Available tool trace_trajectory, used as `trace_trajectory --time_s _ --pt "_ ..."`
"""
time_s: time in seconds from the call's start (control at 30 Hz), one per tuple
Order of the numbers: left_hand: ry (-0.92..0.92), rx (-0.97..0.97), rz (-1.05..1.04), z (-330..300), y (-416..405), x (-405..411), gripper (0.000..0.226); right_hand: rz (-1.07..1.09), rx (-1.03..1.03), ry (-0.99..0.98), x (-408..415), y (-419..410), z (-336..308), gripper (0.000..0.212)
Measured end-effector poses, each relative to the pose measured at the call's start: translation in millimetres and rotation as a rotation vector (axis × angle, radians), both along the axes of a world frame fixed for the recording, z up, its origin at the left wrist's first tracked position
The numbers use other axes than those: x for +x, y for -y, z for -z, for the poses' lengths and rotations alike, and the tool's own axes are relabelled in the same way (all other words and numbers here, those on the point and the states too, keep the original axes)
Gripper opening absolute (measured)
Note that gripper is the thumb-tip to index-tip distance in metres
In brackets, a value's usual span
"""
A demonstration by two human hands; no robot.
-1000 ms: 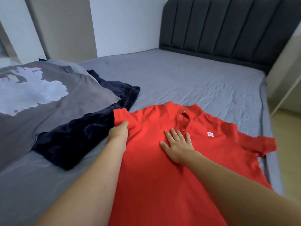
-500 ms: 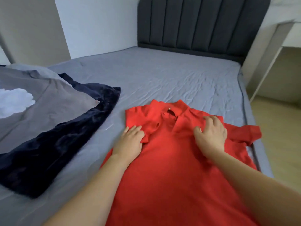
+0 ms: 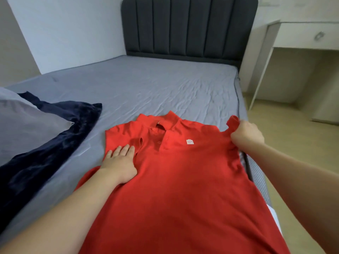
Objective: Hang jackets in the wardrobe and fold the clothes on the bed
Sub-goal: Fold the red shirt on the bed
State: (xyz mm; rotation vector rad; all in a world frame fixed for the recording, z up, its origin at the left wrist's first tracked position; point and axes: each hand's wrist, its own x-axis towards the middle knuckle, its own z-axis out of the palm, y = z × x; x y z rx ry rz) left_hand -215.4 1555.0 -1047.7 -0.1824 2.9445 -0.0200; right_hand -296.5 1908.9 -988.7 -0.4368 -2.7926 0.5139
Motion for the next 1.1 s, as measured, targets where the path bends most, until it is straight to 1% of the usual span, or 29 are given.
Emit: trace_trajectory --time_s 0.03,0.07,0.13,0.17,0.2,0.23,0.27,0.3,0.33,0.37,0.43,0.47,0.5,0.57,0.6,0.63,0.67,0.7,0.73,0.77,0.8,0.87,0.9,0.93,1.0,1.03,1.1 --pt "0.028 0.0 -0.006 -2 0 0 0.078 -0.079 0.128 -0.098 5 7 -1 0.026" --pt "0.055 0.02 -0.016 -5 -1 -1 0.078 -0.202 0.208 -0.142 10 17 2 0.028" --pt "0.067 0.125 -0.061 -15 -3 -4 0.075 -0.59 0.302 -0.045 21 40 19 0.034" --pt "0.028 0.191 -0.082 -21 -4 -7 0.071 -0.769 0.335 0.025 28 49 31 0.033" --pt "-0.052 0.244 -0.095 -25 -5 -11 0.064 -0.882 0.349 0.02 32 55 39 0.031" --pt "-0.167 0.273 -0.096 -29 -6 -15 0.057 -0.925 0.3 -0.069 31 59 42 0.031" --pt "-0.291 0.282 -0.086 -32 -7 -21 0.05 -0.899 0.206 -0.194 23 60 39 0.033" --pt "-0.392 0.286 -0.065 -35 -8 -27 0.046 -0.817 0.107 -0.291 12 62 33 0.036" --pt "-0.458 0.307 -0.04 -36 -9 -36 0.043 -0.706 0.04 -0.337 -4 62 29 0.039" --pt "-0.488 0.33 -0.02 -37 -9 -48 0.042 -0.604 0.013 -0.338 -23 63 25 0.04" --pt "-0.483 0.377 -0.016 -38 -7 -80 0.042 -0.504 0.044 -0.178 -60 73 19 0.038" --pt "-0.474 0.394 -0.033 -36 -6 -99 0.041 -0.507 0.069 -0.098 -77 83 21 0.04" --pt "-0.457 0.404 -0.068 -33 -3 -118 0.042 -0.525 0.075 -0.029 -92 94 26 0.045" --pt "-0.391 0.408 -0.157 -16 0 -150 0.046 -0.539 -0.001 0.088 -116 117 44 0.058" --pt "-0.361 0.38 -0.191 -2 0 -161 0.051 -0.516 -0.026 0.132 -125 128 59 0.062" --pt "-0.366 0.328 -0.212 13 -3 -168 0.055 -0.486 -0.004 0.143 -131 138 76 0.063" --pt "-0.416 0.262 -0.225 28 -5 -172 0.058 -0.462 0.062 0.096 -133 144 91 0.06" --pt "-0.488 0.217 -0.226 38 -6 -176 0.06 -0.448 0.117 0.006 -136 146 101 0.054" --pt "-0.553 0.216 -0.22 44 -6 -180 0.062 -0.445 0.109 -0.076 -139 146 105 0.047" --pt "-0.599 0.269 -0.22 46 -3 -185 0.064 -0.451 0.051 -0.141 -141 144 104 0.04" --pt "-0.627 0.377 -0.226 47 3 -190 0.067 -0.463 -0.051 -0.177 -143 143 103 0.034" --pt "-0.608 0.731 -0.263 43 18 -195 0.067 -0.464 -0.323 -0.174 -146 140 99 0.023" --pt "-0.603 0.858 -0.265 40 22 -194 0.062 -0.446 -0.451 -0.163 -145 138 97 0.019" --pt "-0.606 0.911 -0.257 42 26 -193 0.051 -0.437 -0.552 -0.152 -144 137 97 0.016" --pt "-0.557 0.891 -0.232 43 26 -189 0.022 -0.445 -0.664 -0.099 -135 135 93 0.013" --pt "-0.551 0.89 -0.214 34 24 -181 0.015 -0.44 -0.738 -0.07 -129 134 86 0.013" --pt "-0.609 0.964 -0.136 10 18 -158 0.015 -0.436 -0.868 -0.062 -111 129 63 0.018"
